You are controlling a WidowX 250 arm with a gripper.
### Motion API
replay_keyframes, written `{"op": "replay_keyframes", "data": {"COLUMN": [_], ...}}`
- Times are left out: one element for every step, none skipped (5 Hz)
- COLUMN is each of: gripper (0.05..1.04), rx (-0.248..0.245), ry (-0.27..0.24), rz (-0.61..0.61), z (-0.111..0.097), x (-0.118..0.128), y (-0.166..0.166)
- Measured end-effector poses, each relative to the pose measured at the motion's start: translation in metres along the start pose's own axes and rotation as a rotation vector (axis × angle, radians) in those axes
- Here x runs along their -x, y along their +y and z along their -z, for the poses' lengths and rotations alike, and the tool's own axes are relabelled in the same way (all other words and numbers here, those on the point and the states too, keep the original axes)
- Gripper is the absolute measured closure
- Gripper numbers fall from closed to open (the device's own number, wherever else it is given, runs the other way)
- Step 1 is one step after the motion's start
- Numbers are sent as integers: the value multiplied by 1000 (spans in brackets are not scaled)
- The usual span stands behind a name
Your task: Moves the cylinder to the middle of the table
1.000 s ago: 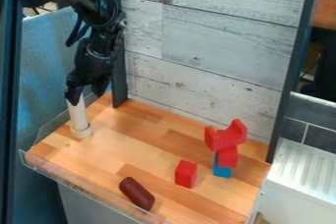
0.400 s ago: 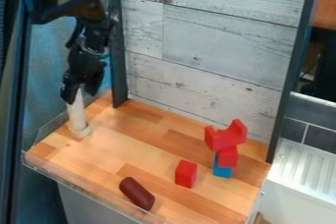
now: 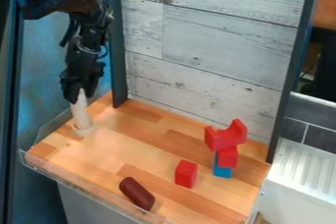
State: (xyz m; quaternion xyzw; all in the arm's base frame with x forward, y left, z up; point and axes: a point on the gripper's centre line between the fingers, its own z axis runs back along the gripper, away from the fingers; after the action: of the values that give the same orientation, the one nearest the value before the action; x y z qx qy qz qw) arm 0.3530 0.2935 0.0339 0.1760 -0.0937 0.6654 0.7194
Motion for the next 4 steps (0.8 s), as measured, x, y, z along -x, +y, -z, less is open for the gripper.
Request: {"op": "replay_keyframes", "data": {"gripper": [539, 539, 539, 539], "rx": [48, 105, 168, 272], "ry": [22, 31, 1, -143], "rz": [20, 55, 129, 278], "z": [-22, -55, -73, -82], "x": [-2, -5, 2, 31], "y": [3, 10, 21, 34]}}
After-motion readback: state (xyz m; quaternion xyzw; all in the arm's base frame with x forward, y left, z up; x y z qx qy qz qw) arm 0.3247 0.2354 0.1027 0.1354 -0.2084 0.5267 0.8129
